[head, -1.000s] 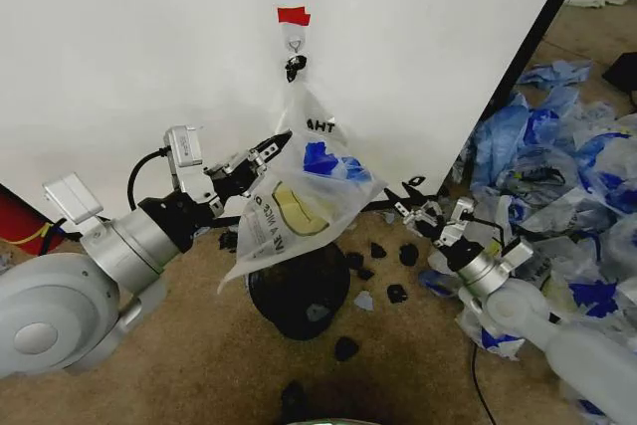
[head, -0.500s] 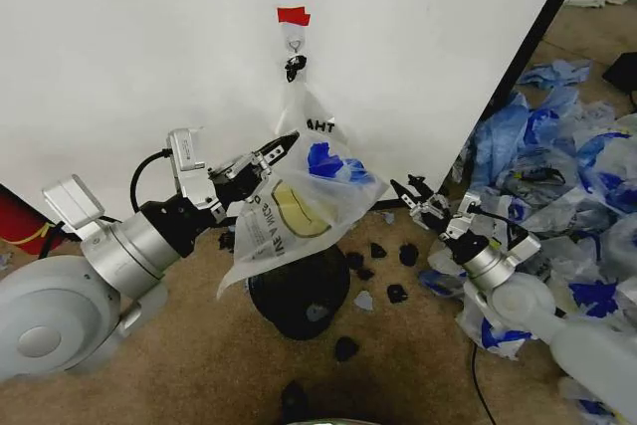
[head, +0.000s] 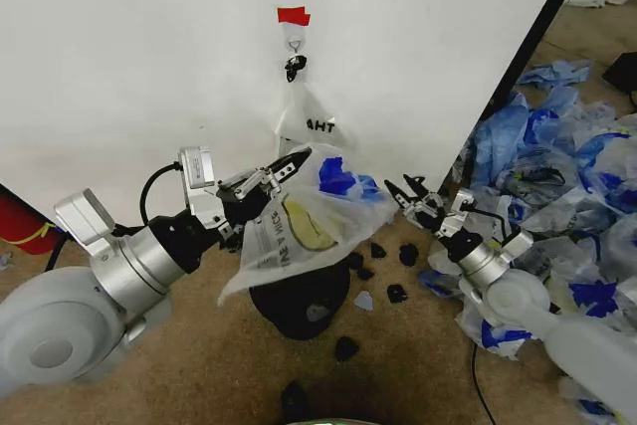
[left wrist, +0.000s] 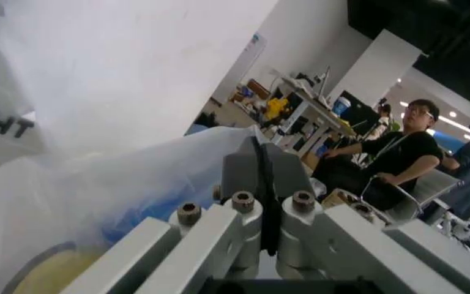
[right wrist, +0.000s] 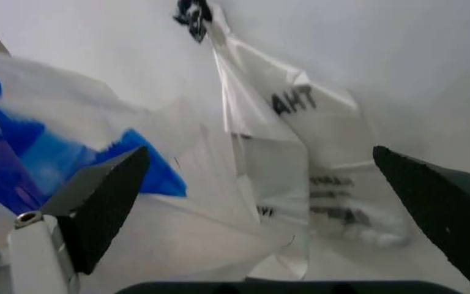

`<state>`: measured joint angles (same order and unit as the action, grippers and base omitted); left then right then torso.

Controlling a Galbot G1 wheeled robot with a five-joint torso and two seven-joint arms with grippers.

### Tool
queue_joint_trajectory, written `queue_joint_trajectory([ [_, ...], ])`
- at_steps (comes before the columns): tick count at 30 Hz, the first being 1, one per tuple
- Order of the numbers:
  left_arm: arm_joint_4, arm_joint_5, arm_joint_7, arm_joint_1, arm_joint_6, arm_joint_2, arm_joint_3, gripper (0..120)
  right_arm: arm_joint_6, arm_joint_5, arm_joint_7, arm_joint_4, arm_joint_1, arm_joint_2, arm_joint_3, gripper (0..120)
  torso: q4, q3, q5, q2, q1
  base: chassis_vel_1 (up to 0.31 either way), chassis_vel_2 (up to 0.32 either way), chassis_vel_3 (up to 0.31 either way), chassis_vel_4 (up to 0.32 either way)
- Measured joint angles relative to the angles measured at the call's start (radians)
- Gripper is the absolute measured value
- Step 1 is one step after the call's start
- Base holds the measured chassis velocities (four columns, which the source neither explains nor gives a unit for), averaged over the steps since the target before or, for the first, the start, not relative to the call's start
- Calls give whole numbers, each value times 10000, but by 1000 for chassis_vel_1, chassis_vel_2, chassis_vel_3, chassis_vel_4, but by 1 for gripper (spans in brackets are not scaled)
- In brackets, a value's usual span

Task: Pick up the garbage bag from the wall and place it over the trash bin.

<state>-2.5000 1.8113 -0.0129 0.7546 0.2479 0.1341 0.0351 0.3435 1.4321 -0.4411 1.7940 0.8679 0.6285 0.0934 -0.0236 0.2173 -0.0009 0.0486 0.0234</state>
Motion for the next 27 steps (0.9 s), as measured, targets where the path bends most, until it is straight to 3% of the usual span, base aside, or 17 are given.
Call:
queue_joint_trajectory([
  [20,0,-117,-76,-173,143,-255,154,0,-94,-524,-746,505,208,-391,865,100,-1,0,-3,0,0,0,0,0,0],
  [27,0,-76,-162,-230,176,-276,213,0,-82,-677,-576,112,101,0,1211,100,1,0,-1,0,0,0,0,0,0],
])
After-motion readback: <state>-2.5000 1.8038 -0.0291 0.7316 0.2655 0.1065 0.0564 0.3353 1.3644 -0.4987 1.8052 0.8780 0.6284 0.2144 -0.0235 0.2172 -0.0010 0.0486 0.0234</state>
